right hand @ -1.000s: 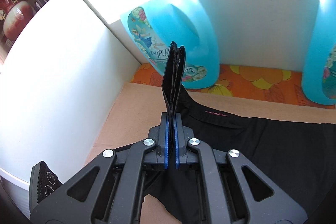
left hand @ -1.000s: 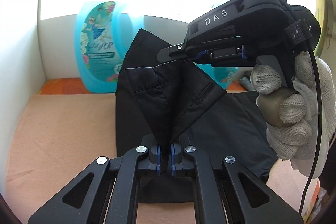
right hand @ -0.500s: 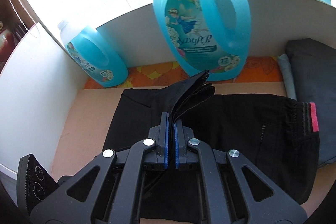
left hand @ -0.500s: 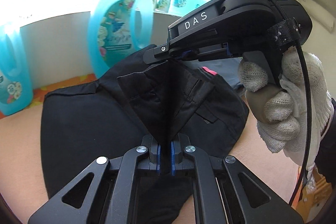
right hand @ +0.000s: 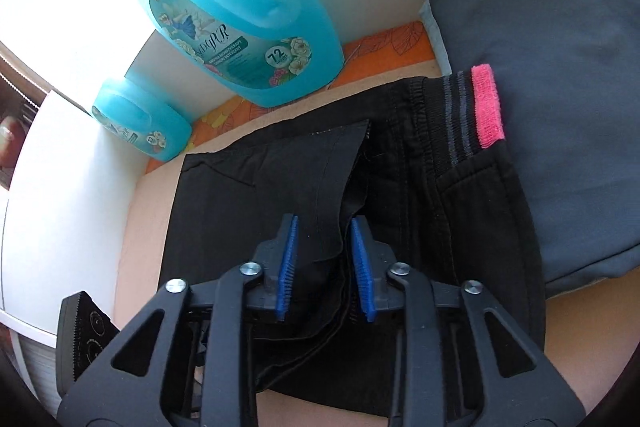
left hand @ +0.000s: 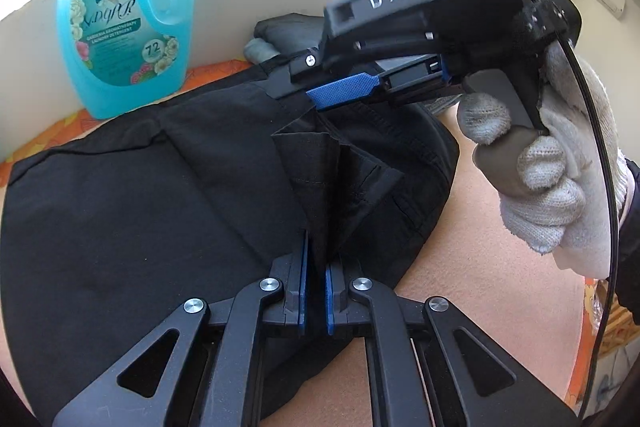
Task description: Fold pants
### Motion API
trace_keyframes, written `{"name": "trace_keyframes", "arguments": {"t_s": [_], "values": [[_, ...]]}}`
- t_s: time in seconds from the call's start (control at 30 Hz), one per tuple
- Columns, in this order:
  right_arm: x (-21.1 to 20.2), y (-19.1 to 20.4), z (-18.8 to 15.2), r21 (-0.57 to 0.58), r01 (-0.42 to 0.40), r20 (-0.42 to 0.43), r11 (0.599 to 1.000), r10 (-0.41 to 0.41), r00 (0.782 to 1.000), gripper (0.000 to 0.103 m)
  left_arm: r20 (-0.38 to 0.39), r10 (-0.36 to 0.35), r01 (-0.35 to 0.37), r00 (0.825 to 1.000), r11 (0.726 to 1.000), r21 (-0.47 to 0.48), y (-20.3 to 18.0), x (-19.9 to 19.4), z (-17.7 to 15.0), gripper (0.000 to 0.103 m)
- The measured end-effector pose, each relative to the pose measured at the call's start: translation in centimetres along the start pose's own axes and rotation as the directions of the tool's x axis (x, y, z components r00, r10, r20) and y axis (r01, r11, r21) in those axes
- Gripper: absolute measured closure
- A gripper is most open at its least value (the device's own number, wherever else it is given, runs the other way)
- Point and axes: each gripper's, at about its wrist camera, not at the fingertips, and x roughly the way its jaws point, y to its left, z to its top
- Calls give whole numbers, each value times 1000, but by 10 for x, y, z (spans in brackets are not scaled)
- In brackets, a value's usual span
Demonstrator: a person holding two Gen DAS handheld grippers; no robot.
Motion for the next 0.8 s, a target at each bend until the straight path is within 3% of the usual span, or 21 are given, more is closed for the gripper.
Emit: {"name": "trace_keyframes", "arguments": {"t_s": [0.07, 0.17, 0.33, 0.53, 0.8], "values": [[3, -3, 7, 37, -34, -4, 999, 34, 999, 55, 1, 10, -10, 1000, 1000, 20, -12, -4, -2, 98], [12, 0, 15, 50, -5, -22, 999, 6, 1000, 55, 9, 15, -15, 1000, 999, 33, -18, -10, -5, 98], [4, 4, 11, 45, 69, 0, 997, -69, 998, 55, 48, -33, 35, 998, 998, -52, -1, -28, -3, 98], [4, -3, 3, 99, 27, -38, 995, -24, 999, 46, 83, -28, 35, 996, 996, -81, 13, -38, 1, 99], [22, -3, 0, 146, 46, -89, 988, -33, 995, 46, 64, -25, 29, 998, 998, -59, 4, -32, -3, 99]]}}
